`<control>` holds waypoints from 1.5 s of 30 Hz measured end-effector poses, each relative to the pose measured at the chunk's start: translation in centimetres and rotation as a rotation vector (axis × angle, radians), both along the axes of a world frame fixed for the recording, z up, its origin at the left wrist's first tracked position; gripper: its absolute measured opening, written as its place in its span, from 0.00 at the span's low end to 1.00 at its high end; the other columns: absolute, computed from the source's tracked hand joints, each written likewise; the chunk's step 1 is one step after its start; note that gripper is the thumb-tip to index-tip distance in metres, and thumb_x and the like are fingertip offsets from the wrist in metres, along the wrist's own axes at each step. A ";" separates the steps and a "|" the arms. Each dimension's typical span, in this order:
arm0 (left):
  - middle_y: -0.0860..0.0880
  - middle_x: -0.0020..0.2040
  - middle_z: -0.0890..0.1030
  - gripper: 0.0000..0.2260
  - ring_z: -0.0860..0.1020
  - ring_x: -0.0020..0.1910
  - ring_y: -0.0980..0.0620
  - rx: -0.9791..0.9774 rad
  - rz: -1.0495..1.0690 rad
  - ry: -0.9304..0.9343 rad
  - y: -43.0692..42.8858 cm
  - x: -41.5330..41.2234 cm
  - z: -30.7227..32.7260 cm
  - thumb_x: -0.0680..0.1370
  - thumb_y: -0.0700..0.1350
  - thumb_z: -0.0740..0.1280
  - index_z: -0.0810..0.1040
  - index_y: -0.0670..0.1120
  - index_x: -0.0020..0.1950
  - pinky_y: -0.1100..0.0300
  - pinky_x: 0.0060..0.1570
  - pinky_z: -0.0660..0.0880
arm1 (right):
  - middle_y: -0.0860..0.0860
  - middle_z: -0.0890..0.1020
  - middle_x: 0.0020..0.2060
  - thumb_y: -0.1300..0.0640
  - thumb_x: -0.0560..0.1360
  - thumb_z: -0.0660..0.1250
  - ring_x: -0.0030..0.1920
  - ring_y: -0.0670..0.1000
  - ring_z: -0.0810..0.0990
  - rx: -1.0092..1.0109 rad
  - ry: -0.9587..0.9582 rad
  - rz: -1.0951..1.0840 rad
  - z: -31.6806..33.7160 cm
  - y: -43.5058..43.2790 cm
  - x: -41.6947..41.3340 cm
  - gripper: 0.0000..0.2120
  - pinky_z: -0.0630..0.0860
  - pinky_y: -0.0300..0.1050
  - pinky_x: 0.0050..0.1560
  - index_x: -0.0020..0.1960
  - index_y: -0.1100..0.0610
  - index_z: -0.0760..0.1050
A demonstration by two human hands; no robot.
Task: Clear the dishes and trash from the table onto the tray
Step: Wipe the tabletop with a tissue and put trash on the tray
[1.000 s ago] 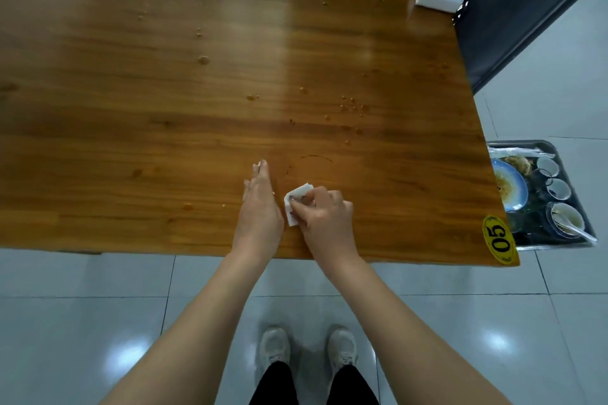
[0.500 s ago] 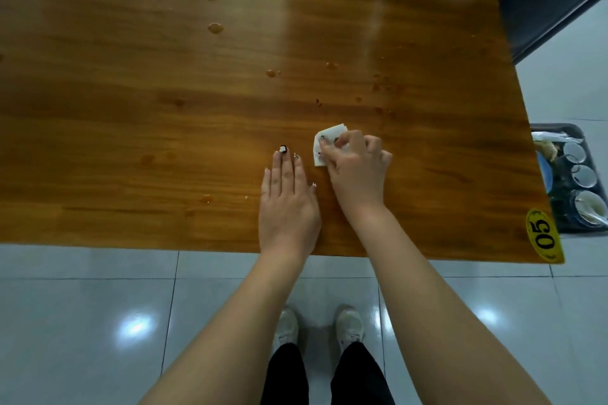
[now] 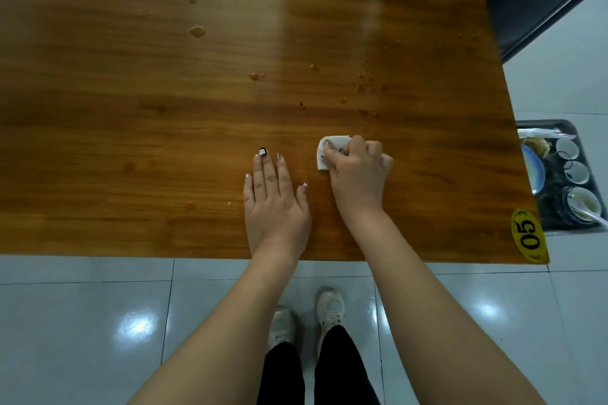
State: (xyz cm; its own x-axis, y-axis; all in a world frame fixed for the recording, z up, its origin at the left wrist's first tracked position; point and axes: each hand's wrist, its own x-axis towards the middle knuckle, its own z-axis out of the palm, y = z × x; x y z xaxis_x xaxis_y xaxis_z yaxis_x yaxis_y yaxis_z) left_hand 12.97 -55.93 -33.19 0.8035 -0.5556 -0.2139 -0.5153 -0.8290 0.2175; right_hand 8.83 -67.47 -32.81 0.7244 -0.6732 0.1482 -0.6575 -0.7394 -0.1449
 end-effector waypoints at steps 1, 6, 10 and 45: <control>0.46 0.78 0.36 0.27 0.34 0.76 0.51 0.006 -0.001 -0.005 -0.1 -0.1 -0.1 0.82 0.56 0.39 0.37 0.46 0.77 0.56 0.71 0.31 | 0.57 0.78 0.50 0.60 0.73 0.71 0.54 0.62 0.74 0.018 0.030 -0.001 0.0 -0.2 0.9 0.15 0.69 0.56 0.49 0.59 0.51 0.80; 0.47 0.78 0.37 0.27 0.35 0.76 0.51 0.021 0.013 -0.031 -0.2 -0.1 -0.2 0.82 0.56 0.40 0.38 0.46 0.78 0.56 0.71 0.32 | 0.55 0.75 0.57 0.57 0.79 0.64 0.60 0.59 0.70 -0.011 0.110 0.044 -0.1 -0.4 2.1 0.18 0.67 0.53 0.54 0.67 0.48 0.73; 0.46 0.78 0.37 0.27 0.35 0.76 0.51 0.023 0.006 -0.030 -0.2 -0.3 0.0 0.82 0.56 0.40 0.38 0.46 0.78 0.56 0.71 0.32 | 0.55 0.78 0.43 0.59 0.67 0.77 0.44 0.58 0.77 -0.085 0.050 0.037 -0.3 1.1 -1.0 0.19 0.73 0.50 0.41 0.57 0.51 0.81; 0.45 0.79 0.43 0.26 0.39 0.77 0.50 -0.062 0.080 -0.004 -2.0 0.9 0.3 0.83 0.53 0.46 0.46 0.43 0.79 0.57 0.72 0.34 | 0.53 0.78 0.33 0.61 0.63 0.80 0.38 0.56 0.78 -0.091 -0.159 0.212 -0.2 -2.9 -0.6 0.07 0.71 0.45 0.36 0.38 0.56 0.84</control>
State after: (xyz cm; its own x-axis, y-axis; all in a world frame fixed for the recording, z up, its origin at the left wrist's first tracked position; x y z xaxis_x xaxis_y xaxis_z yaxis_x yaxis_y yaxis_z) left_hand 13.83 -57.96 -32.88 0.8466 -0.5018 -0.1772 -0.4491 -0.8523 0.2679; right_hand 8.22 -70.40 -32.98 0.8106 -0.4879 0.3239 -0.4611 -0.8727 -0.1606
